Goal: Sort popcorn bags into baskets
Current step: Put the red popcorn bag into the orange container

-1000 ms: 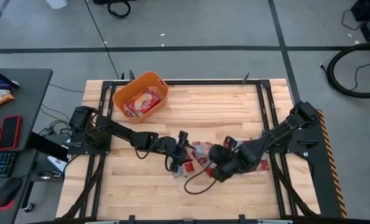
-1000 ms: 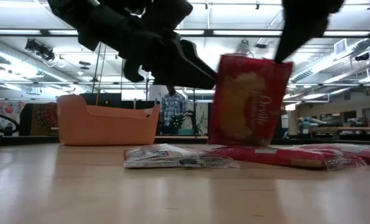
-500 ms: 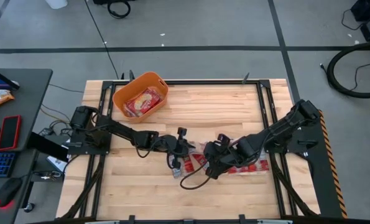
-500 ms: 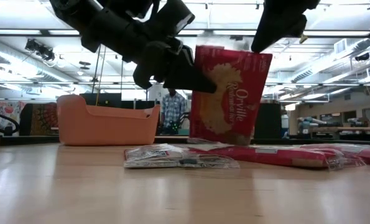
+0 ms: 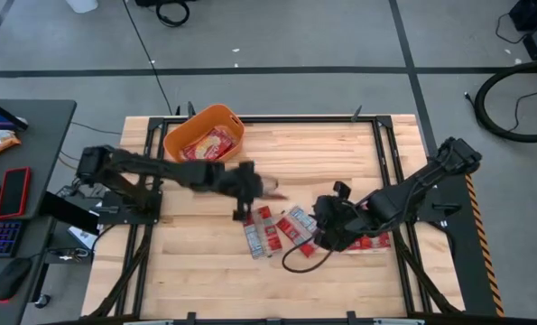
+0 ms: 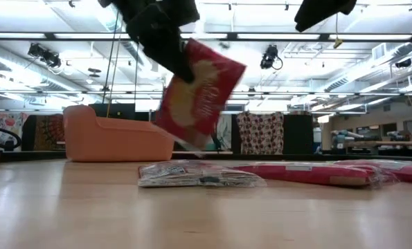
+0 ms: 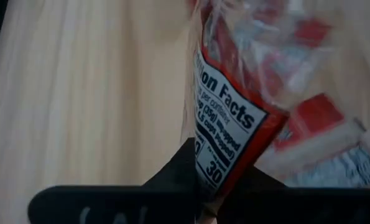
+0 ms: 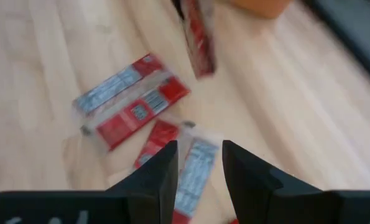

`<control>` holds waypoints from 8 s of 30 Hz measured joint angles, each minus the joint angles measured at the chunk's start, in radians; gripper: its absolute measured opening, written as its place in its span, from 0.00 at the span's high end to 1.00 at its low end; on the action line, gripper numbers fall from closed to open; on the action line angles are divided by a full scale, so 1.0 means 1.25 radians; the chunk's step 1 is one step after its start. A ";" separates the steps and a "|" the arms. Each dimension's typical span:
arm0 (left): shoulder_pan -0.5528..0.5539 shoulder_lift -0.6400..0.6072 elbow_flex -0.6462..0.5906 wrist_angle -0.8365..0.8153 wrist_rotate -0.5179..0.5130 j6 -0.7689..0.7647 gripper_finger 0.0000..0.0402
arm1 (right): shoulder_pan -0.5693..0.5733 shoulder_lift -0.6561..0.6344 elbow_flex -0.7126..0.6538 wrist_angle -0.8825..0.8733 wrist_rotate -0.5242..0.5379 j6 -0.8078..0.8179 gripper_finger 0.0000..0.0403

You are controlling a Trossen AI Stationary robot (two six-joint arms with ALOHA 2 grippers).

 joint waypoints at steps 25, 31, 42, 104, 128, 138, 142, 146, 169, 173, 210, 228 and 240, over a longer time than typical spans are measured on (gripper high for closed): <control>0.672 -0.037 0.231 -0.657 0.248 0.189 0.93 | 0.053 0.023 -0.116 0.037 0.037 0.076 0.68; 0.719 0.043 0.231 -0.706 0.250 0.219 0.93 | 0.045 0.023 -0.116 0.076 0.037 0.036 0.68; 0.700 0.131 0.231 -0.678 0.159 0.274 0.73 | 0.045 0.023 -0.116 0.095 0.036 0.004 0.68; -0.189 0.500 0.215 0.216 -0.161 0.342 0.73 | 0.130 -0.045 -0.259 0.040 -0.049 0.212 0.68; -0.067 0.313 0.306 -0.117 0.056 0.104 0.99 | 0.118 0.089 -0.259 0.394 0.073 -0.284 0.58; -0.064 0.286 0.305 -0.120 0.070 0.075 0.99 | 0.074 0.104 -0.259 0.359 0.147 -0.321 0.40; -0.067 0.280 0.305 -0.133 0.080 0.069 0.99 | 0.059 0.113 -0.259 0.349 0.168 -0.319 0.43; -0.068 0.270 0.305 -0.127 0.086 0.064 0.99 | 0.049 0.113 -0.259 0.362 0.160 -0.340 0.49; -0.109 0.250 0.305 -0.063 0.051 0.123 0.55 | -0.005 0.113 -0.259 0.389 0.051 -0.271 0.92; -0.117 0.250 0.305 -0.047 -0.027 0.123 0.40 | -0.020 0.111 -0.259 0.432 0.046 -0.275 0.91; 0.079 0.023 0.245 -0.411 -0.015 -0.020 0.93 | 0.017 -0.113 -0.258 0.362 0.079 -0.213 0.45; 0.676 -0.077 0.059 -0.453 0.249 0.039 0.93 | 0.043 -0.029 -0.259 0.392 0.075 -0.185 0.46; 0.801 0.027 0.022 -0.454 0.258 0.046 0.89 | 0.043 -0.029 -0.259 0.420 0.077 -0.205 0.46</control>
